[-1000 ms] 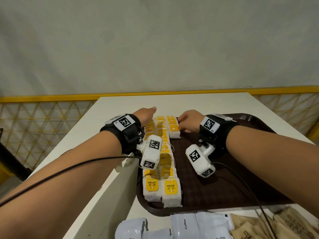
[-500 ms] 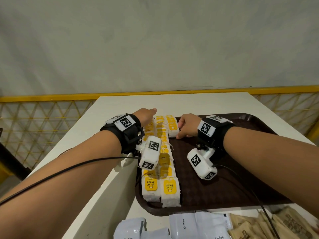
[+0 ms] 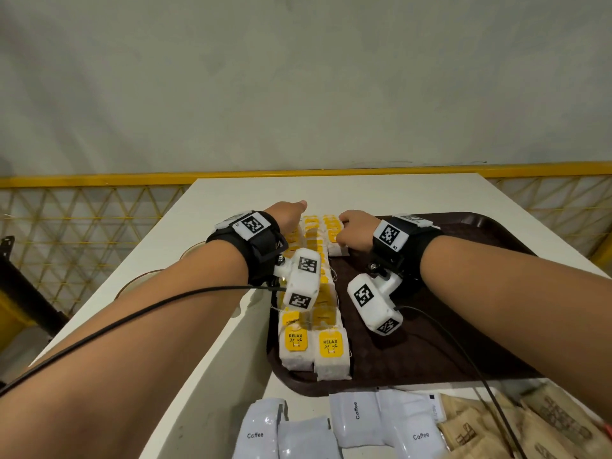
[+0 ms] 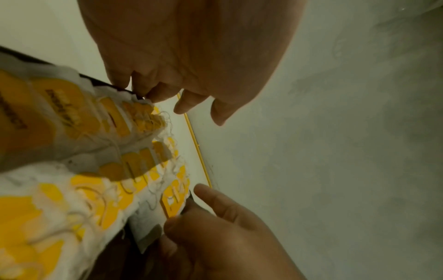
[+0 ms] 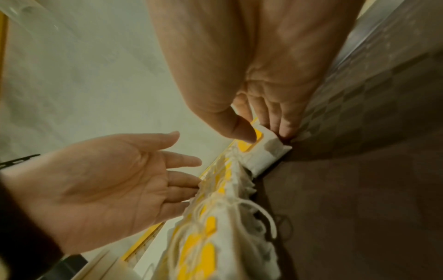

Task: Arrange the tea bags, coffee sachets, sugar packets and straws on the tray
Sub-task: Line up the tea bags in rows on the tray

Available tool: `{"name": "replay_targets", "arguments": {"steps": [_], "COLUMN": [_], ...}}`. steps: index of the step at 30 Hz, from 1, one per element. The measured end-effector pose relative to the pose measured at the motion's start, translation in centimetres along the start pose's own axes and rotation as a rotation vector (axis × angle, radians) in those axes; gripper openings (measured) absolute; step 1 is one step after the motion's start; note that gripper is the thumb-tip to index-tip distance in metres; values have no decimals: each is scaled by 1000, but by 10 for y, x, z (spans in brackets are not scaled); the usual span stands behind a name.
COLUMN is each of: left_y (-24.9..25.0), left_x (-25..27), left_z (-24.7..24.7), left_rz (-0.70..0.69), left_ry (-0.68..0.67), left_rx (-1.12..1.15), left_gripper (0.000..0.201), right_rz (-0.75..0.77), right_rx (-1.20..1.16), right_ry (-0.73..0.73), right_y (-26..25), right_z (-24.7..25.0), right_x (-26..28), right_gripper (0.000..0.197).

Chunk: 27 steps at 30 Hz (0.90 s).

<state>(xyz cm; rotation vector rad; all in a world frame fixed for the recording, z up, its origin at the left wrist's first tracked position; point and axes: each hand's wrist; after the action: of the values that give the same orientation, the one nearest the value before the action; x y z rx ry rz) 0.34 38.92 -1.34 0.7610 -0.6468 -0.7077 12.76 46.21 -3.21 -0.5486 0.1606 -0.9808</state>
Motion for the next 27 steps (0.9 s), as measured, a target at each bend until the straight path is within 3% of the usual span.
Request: {"name": "replay_targets", "arguments": {"steps": [1,4,6,8,12,16,20,23,27], "left_y": [1,4,4,1,-36,-104,-158,-180,-190], "left_x": [4,20,42,71,143,199,222,219,202], "left_z": [4,22,42,65,117,160,179,182,171], "left_rz": [-5,-41,-59,-89,-209,-214,-68,-28,-22], "left_ry": [-5,-28,-61,-109,-212,-204,-230,-199,-104], "left_rx": [20,36,93,117,4,-558,-814,-827,-699], "left_gripper": [57,55,42,22,23,24,49,60,48], "right_rz": [-4,-43,-5,57,262,482,671,737,724], "right_rx": [31,-65,-148,-226,-372,-150,162,258,221], "right_ry": [-10,1,26,21,-146,-319,-388,-374,-452], "right_y": [-1,-2,-10,-25,-63,-102,-136,-158,-177], "right_z": [3,20,33,42,34,-4,-61,-101,-132], "right_x": [3,15,31,50,107,166,189,192,190], "right_gripper": [8,44,52,52,32,22,41,53,56]}}
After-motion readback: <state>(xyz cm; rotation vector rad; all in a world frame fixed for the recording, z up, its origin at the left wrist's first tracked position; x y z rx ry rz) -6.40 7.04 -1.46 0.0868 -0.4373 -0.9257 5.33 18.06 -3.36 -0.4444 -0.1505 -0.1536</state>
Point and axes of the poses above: each hand's wrist, its own x-axis away from the middle knuckle, its own z-axis out of the back of the hand, y = z × x, and after that the axes turned 4 degrees about y, right-handed
